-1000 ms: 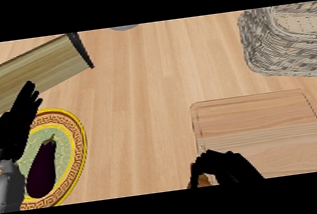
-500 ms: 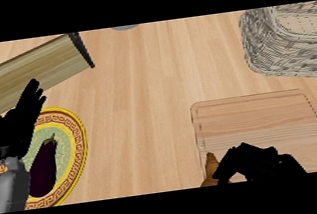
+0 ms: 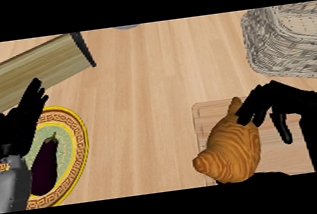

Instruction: Pick the croissant from the cutting board and place it in the basket

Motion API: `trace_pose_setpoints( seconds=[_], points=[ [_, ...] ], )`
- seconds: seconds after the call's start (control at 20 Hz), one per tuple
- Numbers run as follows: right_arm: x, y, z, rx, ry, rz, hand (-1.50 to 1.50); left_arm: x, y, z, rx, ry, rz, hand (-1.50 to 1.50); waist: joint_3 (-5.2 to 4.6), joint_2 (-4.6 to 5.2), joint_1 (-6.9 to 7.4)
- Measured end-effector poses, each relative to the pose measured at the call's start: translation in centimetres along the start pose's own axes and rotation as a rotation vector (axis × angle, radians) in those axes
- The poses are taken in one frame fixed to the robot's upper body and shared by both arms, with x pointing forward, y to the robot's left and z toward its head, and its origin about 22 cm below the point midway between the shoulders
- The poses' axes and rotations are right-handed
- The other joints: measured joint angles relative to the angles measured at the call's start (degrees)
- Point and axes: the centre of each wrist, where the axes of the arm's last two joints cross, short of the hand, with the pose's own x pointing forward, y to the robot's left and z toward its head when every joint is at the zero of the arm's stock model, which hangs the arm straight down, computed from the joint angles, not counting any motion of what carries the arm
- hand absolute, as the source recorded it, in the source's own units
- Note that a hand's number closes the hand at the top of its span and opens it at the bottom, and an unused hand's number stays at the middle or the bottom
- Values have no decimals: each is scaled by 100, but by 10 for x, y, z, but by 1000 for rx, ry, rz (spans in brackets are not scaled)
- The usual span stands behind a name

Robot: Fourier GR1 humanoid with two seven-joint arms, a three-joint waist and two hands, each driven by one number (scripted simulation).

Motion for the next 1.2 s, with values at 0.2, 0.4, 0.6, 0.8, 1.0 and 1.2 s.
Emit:
trace_pose_setpoints(
  seconds=[0.2, 0.4, 0.6, 0.8, 1.0, 1.2],
  points=[
    [13, -23, -28, -81, 5, -19, 150, 1, -6, -2, -4, -1, -1, 0, 1, -1, 8],
    [16, -46, -62, -150, 33, -9, 150, -1, -5, -1, -10, -3, 1, 0, 1, 1, 19],
    [6, -65, -92, -215, 81, 68, 150, -1, 3, 0, -4, -3, 0, 0, 2, 5, 27],
    [-13, -83, -114, -271, 131, 112, 150, -1, 5, 4, -6, -10, -2, 0, 5, 4, 28],
    [-39, -105, -125, -292, 167, 136, 150, -1, 1, 4, -3, -4, 0, 0, 6, 2, 11],
    [-77, -107, -142, -296, 176, 157, 150, -1, 6, 0, -8, -4, -2, 0, 7, 11, 24]
  ],
)
